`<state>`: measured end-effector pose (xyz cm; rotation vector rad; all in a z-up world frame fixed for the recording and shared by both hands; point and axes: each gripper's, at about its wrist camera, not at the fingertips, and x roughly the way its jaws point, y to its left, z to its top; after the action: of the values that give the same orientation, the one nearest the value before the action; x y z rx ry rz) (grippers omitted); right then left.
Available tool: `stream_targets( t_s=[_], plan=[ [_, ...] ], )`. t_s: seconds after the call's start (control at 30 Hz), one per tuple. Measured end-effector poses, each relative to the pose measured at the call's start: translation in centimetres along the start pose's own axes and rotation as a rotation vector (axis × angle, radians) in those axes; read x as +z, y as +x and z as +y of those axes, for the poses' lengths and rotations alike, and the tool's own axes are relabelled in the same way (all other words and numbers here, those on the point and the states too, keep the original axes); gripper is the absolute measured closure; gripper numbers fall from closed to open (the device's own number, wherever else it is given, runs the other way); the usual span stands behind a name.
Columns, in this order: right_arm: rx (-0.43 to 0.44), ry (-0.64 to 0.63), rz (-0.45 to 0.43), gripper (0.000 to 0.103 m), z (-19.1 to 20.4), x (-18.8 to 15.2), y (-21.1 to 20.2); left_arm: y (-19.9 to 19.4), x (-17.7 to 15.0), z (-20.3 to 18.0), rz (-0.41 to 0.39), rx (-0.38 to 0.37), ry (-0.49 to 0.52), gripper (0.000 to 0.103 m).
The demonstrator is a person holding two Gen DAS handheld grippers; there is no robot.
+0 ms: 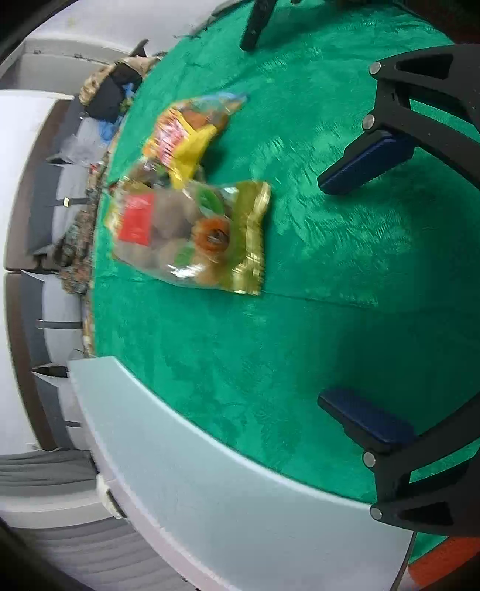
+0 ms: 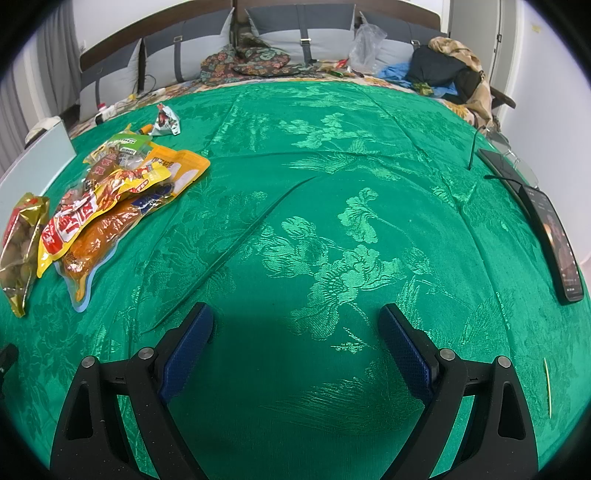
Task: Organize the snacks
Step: 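Grasp the clear longan bag with the red label using the left tool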
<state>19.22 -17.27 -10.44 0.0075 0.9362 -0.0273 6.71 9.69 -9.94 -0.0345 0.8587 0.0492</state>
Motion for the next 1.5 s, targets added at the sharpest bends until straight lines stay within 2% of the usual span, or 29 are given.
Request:
stream_targets(
  t_s=[0.1, 0.2, 0.37, 0.6, 0.67, 0.7, 0.73, 0.77, 0.9, 1.2, 1.3, 1.37, 1.43, 1.5],
  plan=[
    [0.0, 0.0, 0.0, 0.009, 0.0, 0.1, 0.0, -1.8, 1.6, -0.6, -0.09, -0.027, 0.02, 0.0],
    [0.0, 0.0, 0.0, 0.009, 0.0, 0.0, 0.0, -2.3, 3.8, -1.1, -0.121, -0.072, 0.034, 0.0],
    [0.0, 0.0, 0.0, 0.009, 0.0, 0.0, 0.0, 0.4, 7.5, -1.8, -0.035, -0.143, 0.05, 0.0],
    [0.0, 0.0, 0.0, 0.009, 0.0, 0.0, 0.0, 3.6, 9.0, -2.0, 0.038, -0.095, 0.049, 0.001],
    [0.0, 0.0, 0.0, 0.009, -0.1, 0.1, 0.0, 3.4, 9.0, -1.6, 0.033, -0.138, 0.038, 0.017],
    [0.0, 0.0, 0.0, 0.009, 0.0, 0.0, 0.0, 3.4, 9.1, -1.7, 0.037, -0.152, 0.04, 0.039],
    [0.0, 0.0, 0.0, 0.009, 0.0, 0.0, 0.0, 3.4, 9.1, -1.8, 0.045, -0.156, 0.046, 0.049],
    [0.0, 0.0, 0.0, 0.009, 0.0, 0.0, 0.0, 3.3, 9.1, -1.9, 0.047, -0.15, 0.055, 0.051],
    [0.0, 0.0, 0.0, 0.009, 0.0, 0.0, 0.0, 2.3, 8.8, -1.7, 0.077, -0.152, 0.058, 0.051],
    [0.0, 0.0, 0.0, 0.009, 0.0, 0.0, 0.0, -1.5, 7.1, -0.3, 0.143, -0.154, -0.031, 0.053],
    [0.0, 0.0, 0.0, 0.009, 0.0, 0.0, 0.0, -1.8, 6.5, -0.6, 0.143, -0.143, -0.018, 0.052],
    [0.0, 0.0, 0.0, 0.009, 0.0, 0.0, 0.0, -1.5, 6.2, -0.9, 0.144, -0.133, 0.001, 0.045],
    [0.0, 0.0, 0.0, 0.009, -0.1, 0.1, 0.0, -0.8, 5.9, -1.1, 0.164, -0.138, 0.01, 0.031],
    [0.0, 0.0, 0.0, 0.009, 0.0, 0.0, 0.0, -0.4, 5.5, -1.4, 0.173, -0.124, 0.028, 0.023]
  ],
)
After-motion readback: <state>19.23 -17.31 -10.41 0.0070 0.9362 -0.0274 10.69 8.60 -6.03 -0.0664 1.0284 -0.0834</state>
